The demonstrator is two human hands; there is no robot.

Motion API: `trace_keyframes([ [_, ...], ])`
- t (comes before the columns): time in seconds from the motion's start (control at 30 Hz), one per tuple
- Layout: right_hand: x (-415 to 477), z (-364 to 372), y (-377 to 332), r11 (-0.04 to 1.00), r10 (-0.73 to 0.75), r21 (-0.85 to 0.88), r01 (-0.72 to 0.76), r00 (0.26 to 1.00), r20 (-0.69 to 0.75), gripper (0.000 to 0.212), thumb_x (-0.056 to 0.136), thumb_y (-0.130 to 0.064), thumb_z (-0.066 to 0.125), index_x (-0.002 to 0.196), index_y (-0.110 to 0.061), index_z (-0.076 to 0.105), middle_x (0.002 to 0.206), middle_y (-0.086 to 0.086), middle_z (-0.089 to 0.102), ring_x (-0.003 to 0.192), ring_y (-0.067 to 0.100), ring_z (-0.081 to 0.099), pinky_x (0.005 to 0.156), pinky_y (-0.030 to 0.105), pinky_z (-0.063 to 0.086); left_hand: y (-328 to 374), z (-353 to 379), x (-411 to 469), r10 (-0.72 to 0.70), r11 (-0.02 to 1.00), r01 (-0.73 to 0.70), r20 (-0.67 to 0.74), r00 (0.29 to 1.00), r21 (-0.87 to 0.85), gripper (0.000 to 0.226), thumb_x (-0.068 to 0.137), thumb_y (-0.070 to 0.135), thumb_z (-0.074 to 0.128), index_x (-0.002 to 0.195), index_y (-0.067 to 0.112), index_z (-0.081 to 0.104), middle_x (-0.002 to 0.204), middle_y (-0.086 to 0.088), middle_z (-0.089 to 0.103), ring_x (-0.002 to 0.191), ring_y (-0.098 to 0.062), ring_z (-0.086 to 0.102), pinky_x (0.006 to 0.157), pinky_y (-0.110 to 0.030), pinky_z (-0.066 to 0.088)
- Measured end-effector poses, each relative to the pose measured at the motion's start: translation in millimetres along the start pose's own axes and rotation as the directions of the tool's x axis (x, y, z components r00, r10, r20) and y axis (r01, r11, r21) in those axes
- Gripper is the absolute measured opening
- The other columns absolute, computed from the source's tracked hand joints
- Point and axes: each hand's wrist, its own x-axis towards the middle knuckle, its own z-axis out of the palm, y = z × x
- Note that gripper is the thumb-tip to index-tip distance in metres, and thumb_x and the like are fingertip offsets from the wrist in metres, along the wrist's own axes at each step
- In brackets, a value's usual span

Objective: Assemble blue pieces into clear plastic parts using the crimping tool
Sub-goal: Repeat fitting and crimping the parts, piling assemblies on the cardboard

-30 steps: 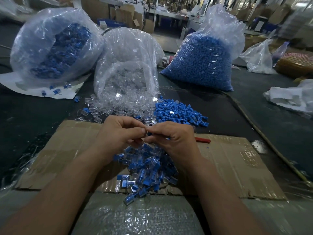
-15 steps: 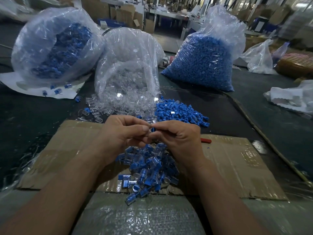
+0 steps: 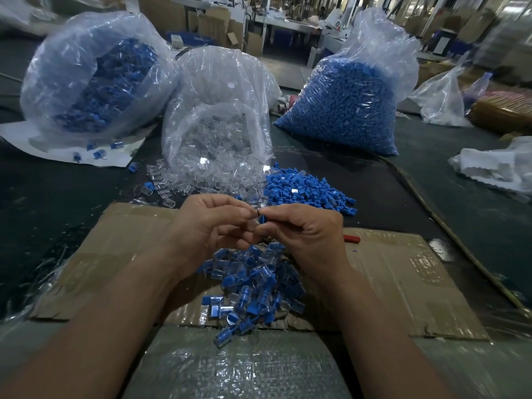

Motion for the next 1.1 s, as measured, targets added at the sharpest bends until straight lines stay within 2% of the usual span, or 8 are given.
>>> trace_keyframes([
  [0.27, 1, -2, -3, 0.999, 0.037, -0.008, -0.037, 0.999, 0.036, 0.030, 0.073, -0.012, 0.072, 0.102, -0.005, 0.066, 0.083, 0.010, 0.071, 0.071, 0.019, 0.069, 0.061, 0.040, 0.058, -1, 2, 1, -0.007, 0.999, 0.007, -0.004, 1.000, 0.038, 0.011, 0.059, 0.007, 0.066, 0.062, 0.014, 0.073, 0.063, -0.011, 0.069, 0.053, -0.018, 0.066, 0.047, -0.019, 0.052],
  [0.53, 2, -2, -7, 0.979, -0.041, -0.194, 0.060, 0.994, 0.104, 0.026, 0.067, -0.012, 0.076, 0.089, 0.000, 0.072, 0.082, 0.009, 0.072, 0.075, 0.013, 0.067, 0.068, 0.031, 0.057, -4, 2, 2, 0.002, 0.992, 0.004, -0.043, 0.999, 0.129, 0.004, 0.056, 0.008, 0.067, 0.060, 0.011, 0.069, 0.059, -0.010, 0.066, 0.050, -0.017, 0.063, 0.045, -0.020, 0.049],
  [0.63, 6, -9, -14, 0.960, 0.063, -0.278, -0.018, 0.986, 0.154, 0.034, 0.070, -0.032, 0.074, 0.094, -0.008, 0.072, 0.087, 0.001, 0.071, 0.078, 0.003, 0.064, 0.073, 0.023, 0.055, -5, 0, 3, -0.004, 0.993, 0.009, -0.039, 0.999, 0.120, 0.005, 0.059, 0.009, 0.067, 0.060, 0.012, 0.070, 0.061, -0.010, 0.067, 0.052, -0.016, 0.064, 0.046, -0.019, 0.050],
  [0.7, 11, -21, -15, 0.920, 0.243, -0.342, -0.192, 0.964, 0.112, 0.050, 0.067, -0.054, 0.064, 0.099, -0.016, 0.070, 0.090, -0.008, 0.069, 0.080, -0.004, 0.060, 0.076, 0.018, 0.051, -5, -1, 4, 0.004, 0.997, 0.001, -0.073, 0.997, 0.081, 0.007, 0.060, 0.007, 0.066, 0.059, 0.013, 0.071, 0.061, -0.010, 0.067, 0.052, -0.016, 0.064, 0.047, -0.019, 0.051],
  [0.73, 12, -29, -13, 0.890, 0.319, -0.367, -0.272, 0.945, 0.074, 0.051, 0.065, -0.058, 0.059, 0.098, -0.021, 0.069, 0.087, -0.015, 0.066, 0.078, -0.006, 0.060, 0.076, 0.016, 0.049, -6, -2, 5, 0.014, 0.998, -0.008, -0.093, 0.996, 0.062, 0.007, 0.061, 0.006, 0.065, 0.060, 0.011, 0.070, 0.060, -0.010, 0.067, 0.052, -0.016, 0.065, 0.047, -0.019, 0.051],
  [0.83, 13, -57, -6, 0.773, 0.490, -0.473, -0.423, 0.872, 0.020, 0.009, 0.072, -0.044, 0.067, 0.077, -0.038, 0.061, 0.075, -0.024, 0.060, 0.072, -0.007, 0.058, 0.065, 0.011, 0.042, -7, -2, 7, 0.038, 0.999, -0.033, -0.128, 0.991, 0.037, 0.009, 0.062, 0.005, 0.064, 0.071, 0.003, 0.064, 0.060, -0.010, 0.067, 0.053, -0.016, 0.065, 0.046, -0.018, 0.051],
  [1.03, 9, -77, 2, 0.528, 0.820, -0.629, -0.570, 0.535, 0.204, 0.037, 0.064, -0.043, 0.078, 0.091, -0.041, 0.052, 0.093, -0.022, 0.051, 0.083, -0.003, 0.047, 0.061, 0.016, 0.031, -7, -4, 8, 0.033, 0.999, -0.032, -0.149, 0.988, 0.008, 0.014, 0.063, 0.005, 0.063, 0.076, 0.001, 0.060, 0.061, -0.009, 0.067, 0.055, -0.016, 0.065, 0.048, -0.019, 0.051],
  [1.1, 10, -73, 1, 0.502, 0.840, -0.686, -0.527, 0.484, 0.244, 0.058, 0.060, -0.043, 0.080, 0.108, -0.038, 0.049, 0.098, -0.022, 0.045, 0.090, 0.001, 0.046, 0.067, 0.019, 0.034, -7, -4, 8, 0.033, 0.999, -0.032, -0.146, 0.989, 0.008, 0.014, 0.063, 0.005, 0.062, 0.077, 0.001, 0.060, 0.061, -0.008, 0.067, 0.055, -0.016, 0.065, 0.049, -0.019, 0.051],
])
